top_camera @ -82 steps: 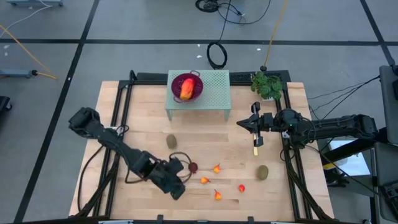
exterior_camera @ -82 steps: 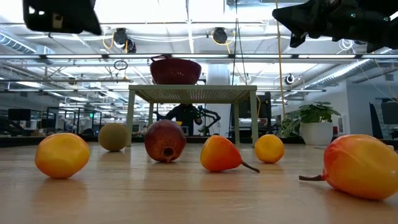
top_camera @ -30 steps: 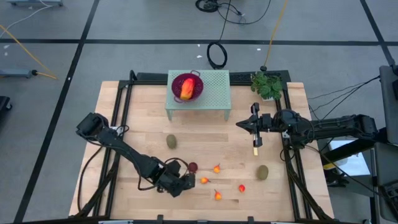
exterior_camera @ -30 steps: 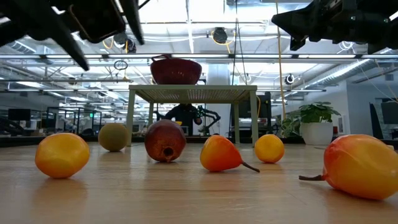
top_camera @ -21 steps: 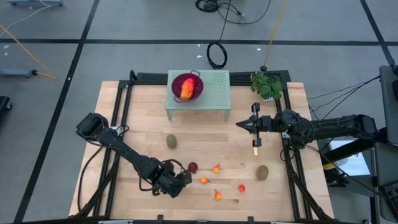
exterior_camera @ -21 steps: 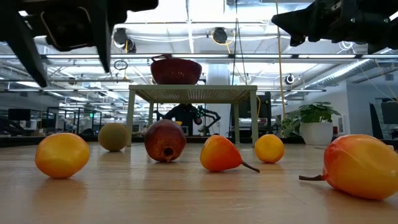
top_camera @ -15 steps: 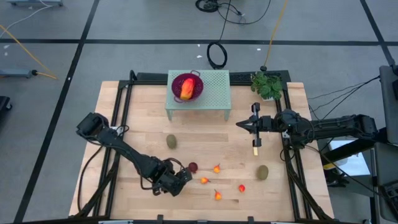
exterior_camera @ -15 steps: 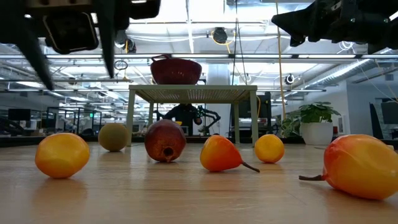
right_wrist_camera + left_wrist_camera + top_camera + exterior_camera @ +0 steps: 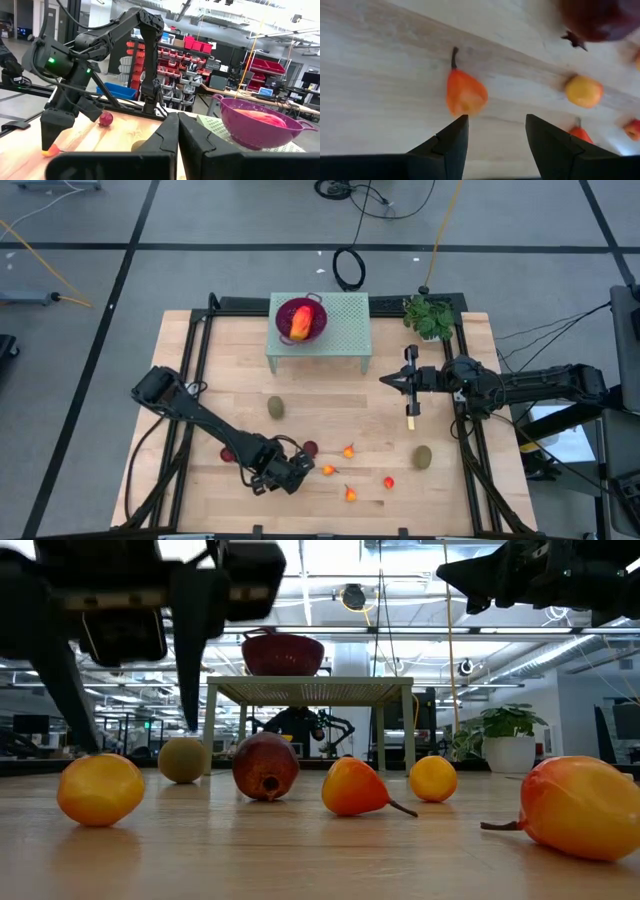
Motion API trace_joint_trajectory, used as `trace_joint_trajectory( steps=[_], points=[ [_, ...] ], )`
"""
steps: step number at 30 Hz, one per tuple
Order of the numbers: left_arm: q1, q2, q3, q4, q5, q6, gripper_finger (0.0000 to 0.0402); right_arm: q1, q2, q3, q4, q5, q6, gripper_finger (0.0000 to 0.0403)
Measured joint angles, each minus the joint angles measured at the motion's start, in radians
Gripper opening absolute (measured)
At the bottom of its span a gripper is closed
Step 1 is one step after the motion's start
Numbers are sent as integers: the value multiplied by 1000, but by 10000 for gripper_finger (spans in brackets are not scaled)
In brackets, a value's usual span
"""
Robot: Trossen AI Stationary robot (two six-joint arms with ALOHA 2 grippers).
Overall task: Pick & Place Fruit
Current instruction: Put the pear into the violet strainer bowl on the shelf
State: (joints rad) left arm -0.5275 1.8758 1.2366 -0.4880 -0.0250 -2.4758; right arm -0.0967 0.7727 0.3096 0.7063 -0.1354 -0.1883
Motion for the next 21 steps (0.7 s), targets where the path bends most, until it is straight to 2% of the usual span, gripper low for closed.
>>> trace_joint_trajectory(
  steps=[8, 16, 21],
  points=[
    [2, 13, 8, -16, -2, -7, 195, 0, 0, 0, -5, 0, -10, 1],
    [7, 12, 108, -188, -28, 3, 195, 0, 0, 0, -4, 0, -11, 1],
    [28, 12, 112, -200, -81, 143, 195, 0, 0, 0, -5, 0, -11, 1]
  ],
)
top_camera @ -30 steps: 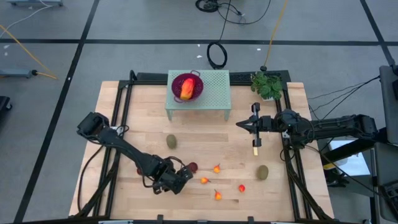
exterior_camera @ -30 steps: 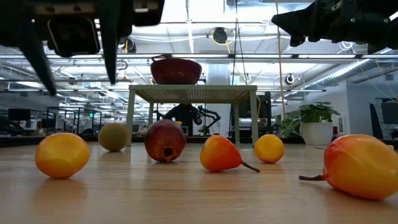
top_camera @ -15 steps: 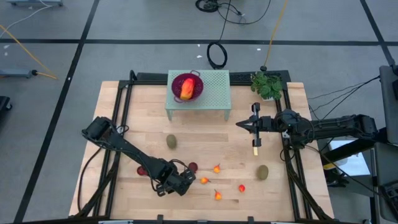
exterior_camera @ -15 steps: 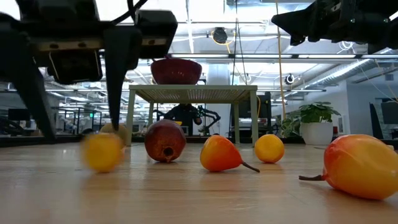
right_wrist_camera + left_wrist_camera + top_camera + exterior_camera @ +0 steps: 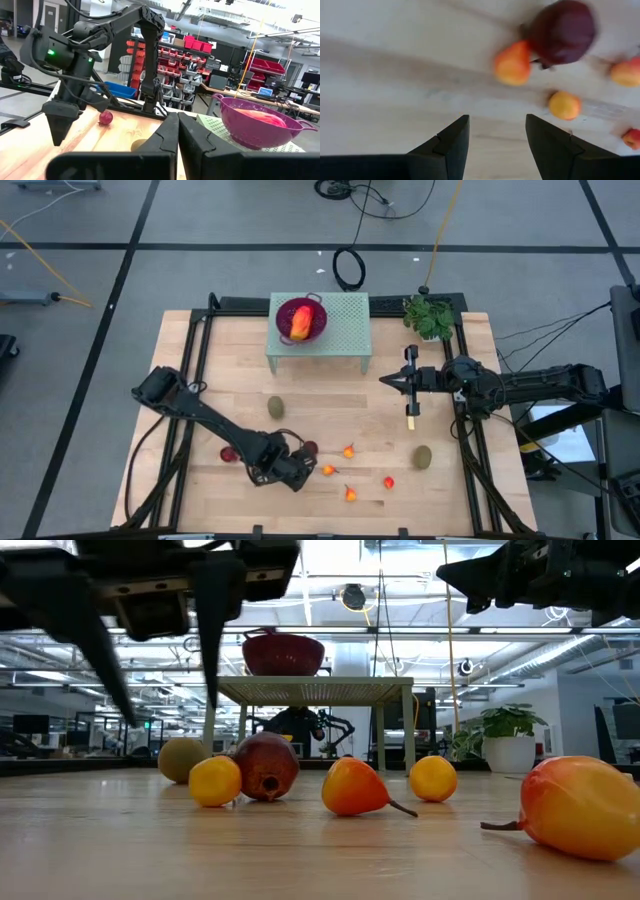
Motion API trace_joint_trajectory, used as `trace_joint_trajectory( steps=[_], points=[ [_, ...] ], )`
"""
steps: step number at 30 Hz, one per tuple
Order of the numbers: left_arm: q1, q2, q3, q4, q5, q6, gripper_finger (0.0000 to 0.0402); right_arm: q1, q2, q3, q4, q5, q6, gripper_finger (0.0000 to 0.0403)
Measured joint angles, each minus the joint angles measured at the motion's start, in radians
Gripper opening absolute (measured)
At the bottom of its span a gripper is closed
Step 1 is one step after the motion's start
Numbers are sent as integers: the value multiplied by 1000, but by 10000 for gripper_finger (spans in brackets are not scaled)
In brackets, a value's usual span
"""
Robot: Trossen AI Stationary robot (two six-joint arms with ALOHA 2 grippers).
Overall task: Pick & Place Fruit
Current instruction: Put the pear into the violet strainer bowl on the shelf
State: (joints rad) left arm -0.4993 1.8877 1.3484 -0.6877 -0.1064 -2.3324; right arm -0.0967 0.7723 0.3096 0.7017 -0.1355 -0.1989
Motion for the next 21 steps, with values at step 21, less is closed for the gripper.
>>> trace_joint_trajectory(
  steps=[21],
  points=[
    [107, 65, 2, 16, 98, 244, 195, 0, 0, 0, -3, 0, 3, 1]
  ],
)
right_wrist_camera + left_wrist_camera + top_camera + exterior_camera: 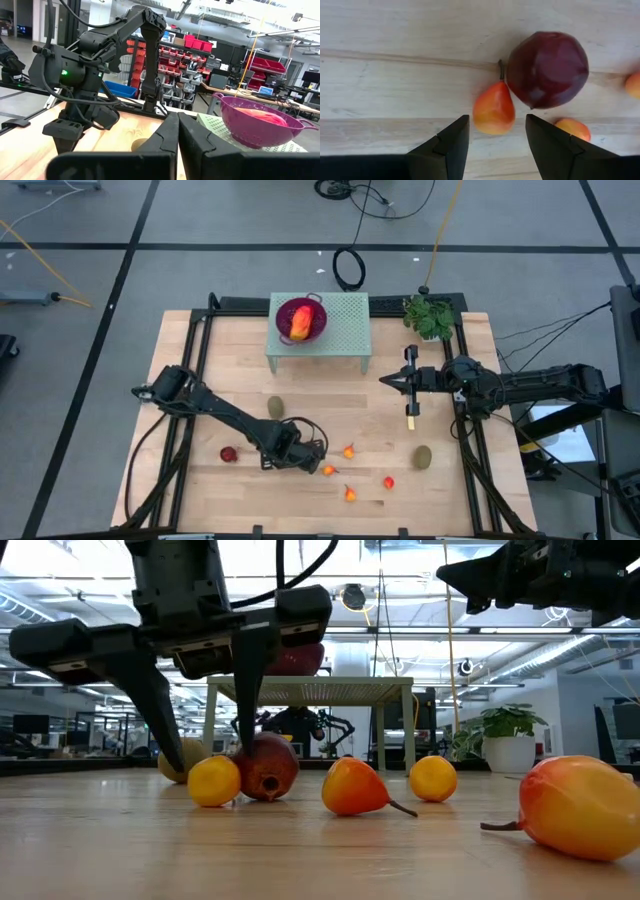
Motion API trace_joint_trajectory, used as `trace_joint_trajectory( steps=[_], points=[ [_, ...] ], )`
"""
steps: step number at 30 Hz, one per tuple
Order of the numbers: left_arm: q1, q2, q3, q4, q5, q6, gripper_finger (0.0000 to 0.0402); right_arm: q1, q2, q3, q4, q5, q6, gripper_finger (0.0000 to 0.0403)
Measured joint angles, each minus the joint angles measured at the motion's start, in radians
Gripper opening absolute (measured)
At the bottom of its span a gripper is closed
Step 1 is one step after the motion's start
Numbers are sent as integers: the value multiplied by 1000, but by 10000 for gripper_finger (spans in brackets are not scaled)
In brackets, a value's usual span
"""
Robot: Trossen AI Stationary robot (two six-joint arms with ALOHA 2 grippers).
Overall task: Pick & Place Fruit
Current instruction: Put the pear into the violet strainer bowl on the shelf
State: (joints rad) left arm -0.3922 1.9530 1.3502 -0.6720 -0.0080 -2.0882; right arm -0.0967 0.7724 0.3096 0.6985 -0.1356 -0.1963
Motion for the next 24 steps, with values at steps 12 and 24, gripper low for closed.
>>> trace_joint_trajectory(
  steps=[12, 24],
  points=[
    [-1, 10, -1, -20, 9, 45, 195, 0, 0, 0, 0, 0, 0, 1],
    [7, 36, -1, -6, 15, 83, 195, 0, 0, 0, 0, 0, 0, 1]
  ],
)
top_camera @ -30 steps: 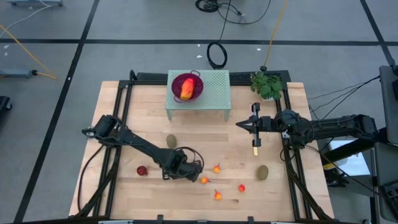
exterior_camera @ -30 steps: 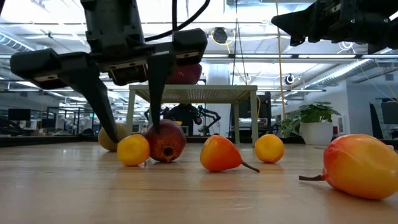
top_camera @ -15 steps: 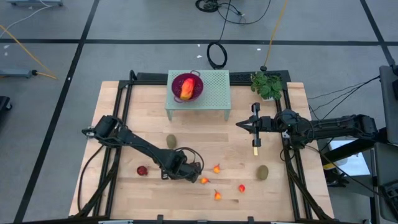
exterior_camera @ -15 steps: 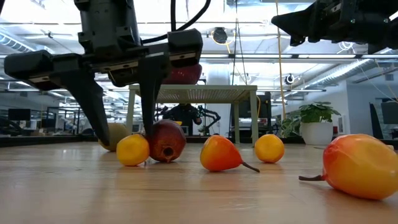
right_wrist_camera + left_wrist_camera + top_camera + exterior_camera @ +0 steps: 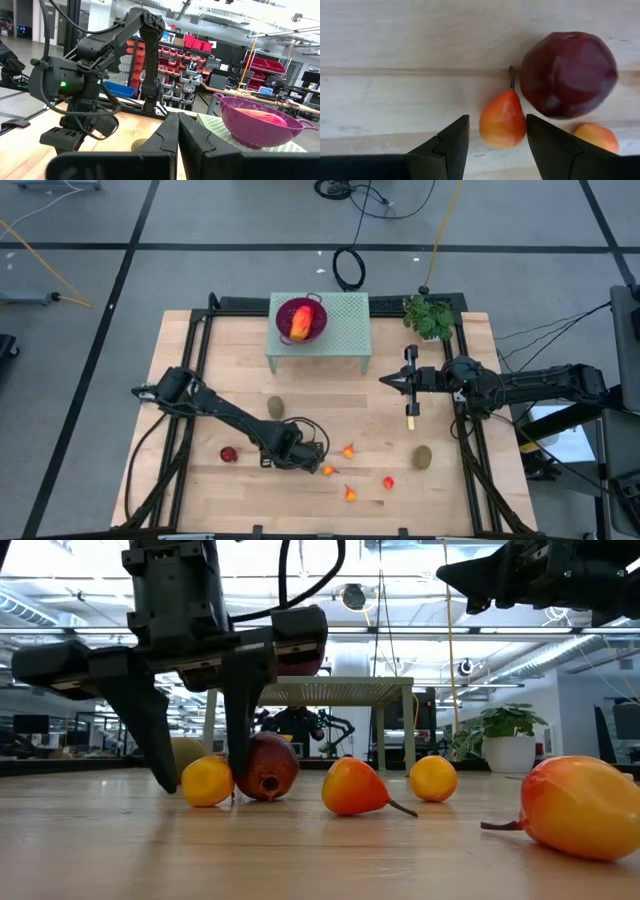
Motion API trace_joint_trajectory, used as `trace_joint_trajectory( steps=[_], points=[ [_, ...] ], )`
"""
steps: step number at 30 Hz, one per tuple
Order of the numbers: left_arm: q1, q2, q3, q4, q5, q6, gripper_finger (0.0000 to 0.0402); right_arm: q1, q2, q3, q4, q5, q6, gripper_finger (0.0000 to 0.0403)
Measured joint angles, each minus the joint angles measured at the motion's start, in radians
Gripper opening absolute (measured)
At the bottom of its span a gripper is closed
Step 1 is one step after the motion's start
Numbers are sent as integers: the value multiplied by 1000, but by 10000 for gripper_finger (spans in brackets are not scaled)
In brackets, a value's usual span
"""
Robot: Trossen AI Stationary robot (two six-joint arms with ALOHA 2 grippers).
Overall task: Pick & Place Fruit
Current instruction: Put the pear into the violet strainer bowl on the shelf
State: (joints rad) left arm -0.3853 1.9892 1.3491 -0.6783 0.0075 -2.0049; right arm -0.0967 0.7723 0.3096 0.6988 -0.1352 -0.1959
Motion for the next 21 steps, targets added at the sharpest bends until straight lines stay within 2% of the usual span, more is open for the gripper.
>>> trace_joint_trajectory(
  steps=[21],
  points=[
    [9, 13, 0, -1, 36, 39, 195, 0, 0, 0, 0, 0, 0, 1]
  ],
)
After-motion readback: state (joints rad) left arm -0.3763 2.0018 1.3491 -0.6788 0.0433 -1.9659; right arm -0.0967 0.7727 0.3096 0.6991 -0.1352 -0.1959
